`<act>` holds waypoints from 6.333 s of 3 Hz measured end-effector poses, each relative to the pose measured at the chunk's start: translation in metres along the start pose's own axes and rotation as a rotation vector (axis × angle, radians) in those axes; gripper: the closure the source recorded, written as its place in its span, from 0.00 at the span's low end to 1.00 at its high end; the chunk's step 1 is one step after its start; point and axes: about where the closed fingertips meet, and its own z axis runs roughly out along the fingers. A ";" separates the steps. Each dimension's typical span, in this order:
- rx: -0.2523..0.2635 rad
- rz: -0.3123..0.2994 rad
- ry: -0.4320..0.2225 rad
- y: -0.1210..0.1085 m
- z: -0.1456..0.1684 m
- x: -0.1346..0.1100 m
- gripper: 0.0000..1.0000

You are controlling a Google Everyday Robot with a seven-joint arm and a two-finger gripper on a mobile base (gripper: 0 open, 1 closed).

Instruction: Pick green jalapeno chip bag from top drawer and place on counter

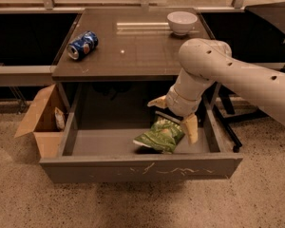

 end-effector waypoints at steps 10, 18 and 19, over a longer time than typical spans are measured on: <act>0.132 -0.145 -0.068 0.000 -0.018 -0.023 1.00; 0.431 -0.244 0.139 -0.066 -0.203 0.010 1.00; 0.505 -0.225 0.116 -0.085 -0.209 0.040 1.00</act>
Offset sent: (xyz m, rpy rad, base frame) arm 0.0266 -0.0028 -0.0468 -0.0236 -0.0427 0.0533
